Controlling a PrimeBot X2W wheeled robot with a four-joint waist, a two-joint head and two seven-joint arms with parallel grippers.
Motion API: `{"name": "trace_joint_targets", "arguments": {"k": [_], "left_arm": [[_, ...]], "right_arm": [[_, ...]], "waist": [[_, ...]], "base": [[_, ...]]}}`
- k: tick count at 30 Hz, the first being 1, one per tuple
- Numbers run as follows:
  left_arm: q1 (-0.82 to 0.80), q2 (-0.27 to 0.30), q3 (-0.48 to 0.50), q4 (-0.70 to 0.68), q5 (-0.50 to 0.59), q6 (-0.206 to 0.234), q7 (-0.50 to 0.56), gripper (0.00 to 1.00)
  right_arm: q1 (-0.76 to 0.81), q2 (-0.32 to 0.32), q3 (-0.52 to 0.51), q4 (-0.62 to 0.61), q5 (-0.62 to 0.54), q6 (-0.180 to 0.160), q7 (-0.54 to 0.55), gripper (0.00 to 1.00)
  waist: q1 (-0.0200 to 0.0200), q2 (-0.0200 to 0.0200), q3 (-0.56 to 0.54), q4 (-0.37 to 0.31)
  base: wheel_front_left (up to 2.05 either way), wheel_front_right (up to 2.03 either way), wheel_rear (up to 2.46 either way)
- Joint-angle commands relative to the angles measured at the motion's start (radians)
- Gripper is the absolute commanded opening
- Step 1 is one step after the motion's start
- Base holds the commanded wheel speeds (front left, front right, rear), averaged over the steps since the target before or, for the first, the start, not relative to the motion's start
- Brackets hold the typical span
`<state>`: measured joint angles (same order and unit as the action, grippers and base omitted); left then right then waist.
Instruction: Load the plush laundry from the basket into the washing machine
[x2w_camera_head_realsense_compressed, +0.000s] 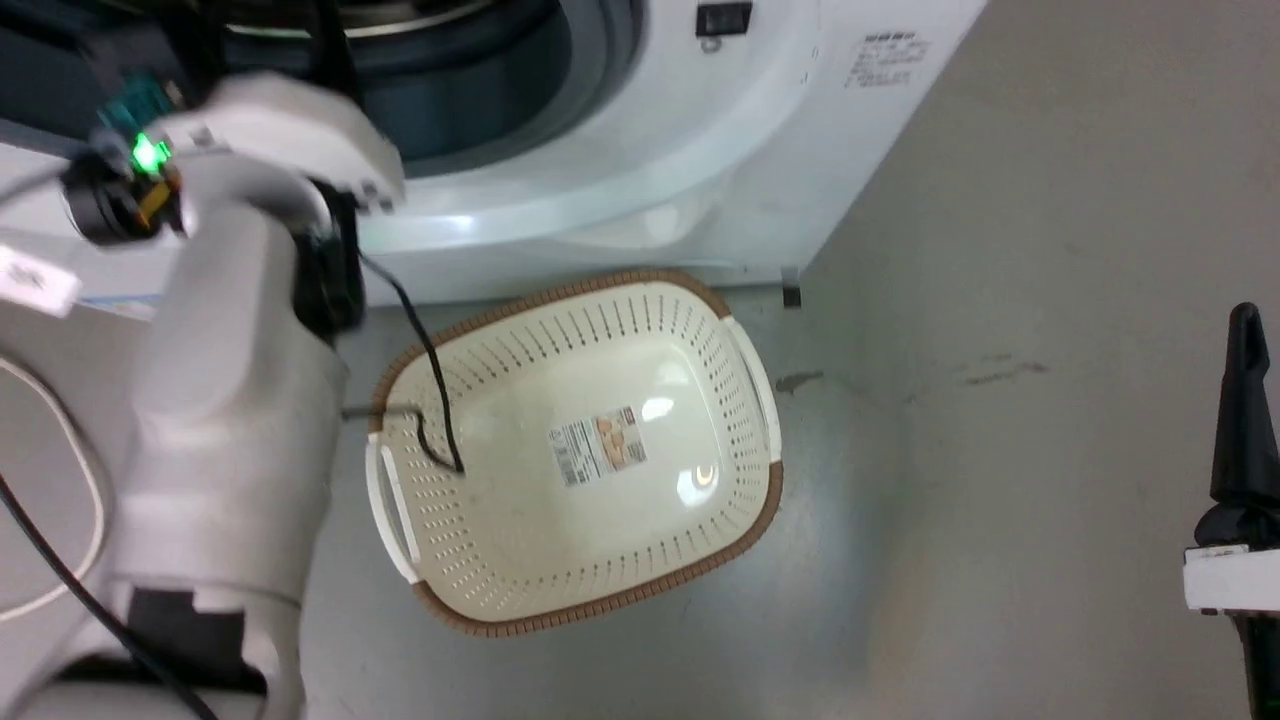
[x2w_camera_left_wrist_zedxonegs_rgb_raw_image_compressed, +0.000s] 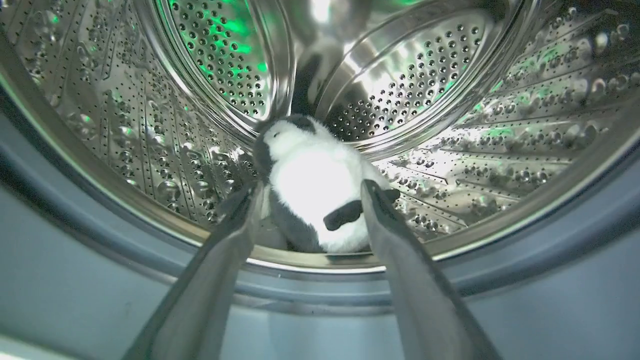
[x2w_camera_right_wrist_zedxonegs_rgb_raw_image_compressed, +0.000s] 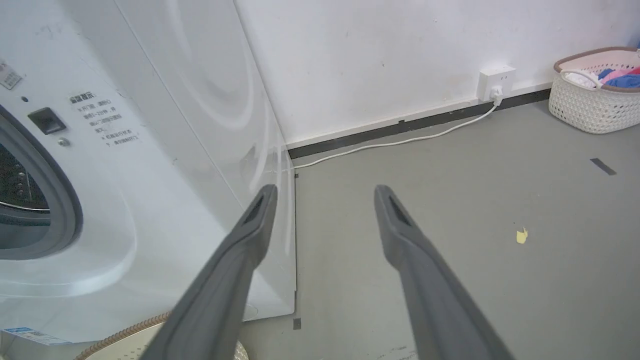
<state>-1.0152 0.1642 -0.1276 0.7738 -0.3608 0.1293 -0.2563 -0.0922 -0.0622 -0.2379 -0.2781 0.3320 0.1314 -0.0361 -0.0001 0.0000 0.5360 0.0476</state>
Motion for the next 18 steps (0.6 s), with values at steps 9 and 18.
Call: {"name": "trace_joint_targets", "arguments": {"k": [9,18], "left_arm": [[0.212,-0.044,-0.017,-0.056,0.015,-0.019,-0.005,1.0],[0.347,-0.037,-0.021,-0.145,0.033,-0.052,-0.005,1.0]], "right_arm": [[0.042,0.011,0.008,0.028,-0.014,-0.001,0.006,1.0],[0.079,0.012,0.03,0.081,0.014,-0.001,-0.013,1.0]], "waist": [[0.0001,0.0,-0.159,0.027],[0.0001,0.0,-0.275,0.032]], "base": [[0.0,0.0,0.0],[0.0,0.0,0.0]]}}
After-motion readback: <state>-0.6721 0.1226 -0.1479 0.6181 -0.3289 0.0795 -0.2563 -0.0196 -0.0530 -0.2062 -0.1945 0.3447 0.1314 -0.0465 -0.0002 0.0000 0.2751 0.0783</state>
